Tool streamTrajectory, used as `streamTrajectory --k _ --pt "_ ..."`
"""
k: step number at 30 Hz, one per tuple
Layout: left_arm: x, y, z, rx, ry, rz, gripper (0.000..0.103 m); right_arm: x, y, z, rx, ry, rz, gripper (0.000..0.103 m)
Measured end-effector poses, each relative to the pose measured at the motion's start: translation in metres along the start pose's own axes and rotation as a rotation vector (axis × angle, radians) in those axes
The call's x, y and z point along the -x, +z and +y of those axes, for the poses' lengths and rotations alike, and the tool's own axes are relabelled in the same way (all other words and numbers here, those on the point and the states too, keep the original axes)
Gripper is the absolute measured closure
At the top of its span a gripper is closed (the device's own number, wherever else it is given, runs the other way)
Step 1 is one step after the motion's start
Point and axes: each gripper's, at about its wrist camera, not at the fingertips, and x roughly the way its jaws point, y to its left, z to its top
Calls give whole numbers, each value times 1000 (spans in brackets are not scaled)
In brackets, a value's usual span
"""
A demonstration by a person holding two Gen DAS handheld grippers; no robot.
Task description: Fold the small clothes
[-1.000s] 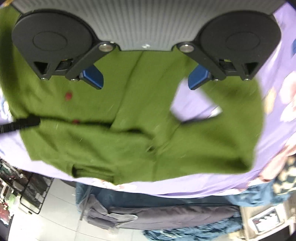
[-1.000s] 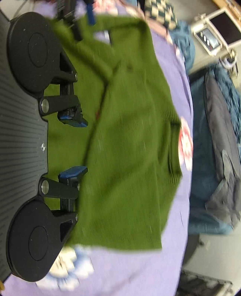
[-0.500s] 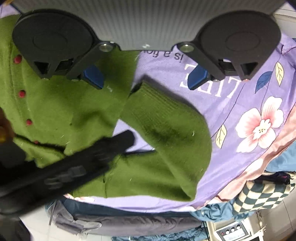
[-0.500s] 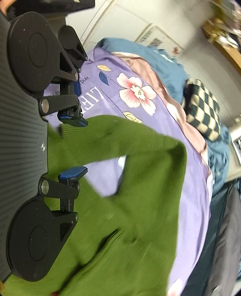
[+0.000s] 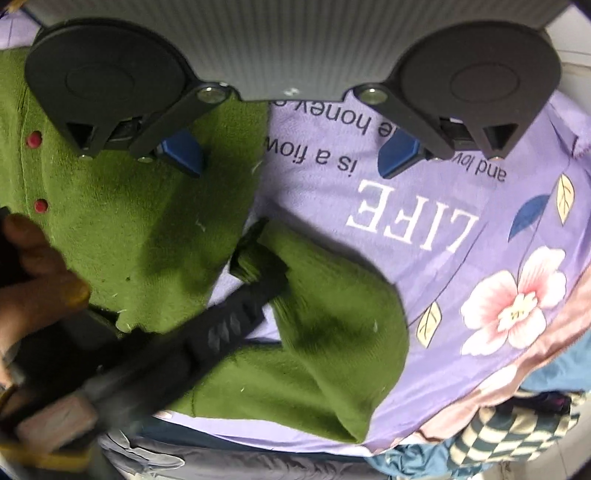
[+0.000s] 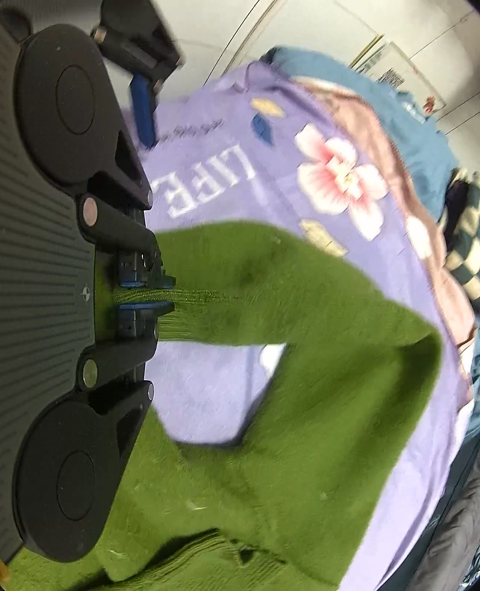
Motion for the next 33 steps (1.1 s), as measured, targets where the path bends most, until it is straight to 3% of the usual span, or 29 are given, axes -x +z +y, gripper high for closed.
streamTrajectory --k 5,11,14,18,21,24,26,33 --pt "3 3 -2 -14 -12 -6 1 20 30 21 -50 160 -62 92" --pt "7 11 -9 -11 -41 -18 1 86 105 37 -211 471 -284 93" --pt "8 15 -17 -29 -57 -21 1 118 141 34 -280 594 -380 93" --pt "9 21 -26 -34 -83 -19 1 161 173 -3 -396 705 -473 92" --pt "10 25 -32 -42 -94 -29 1 187 177 -37 -418 647 -531 92" --pt "13 30 -36 -50 -103 -44 1 206 158 -84 -482 581 -542 92" --pt "13 34 -37 -51 -107 -51 1 215 138 -114 -510 543 -509 92" --pt "8 43 -42 -45 -118 -35 1 247 31 -202 -560 233 -359 93"
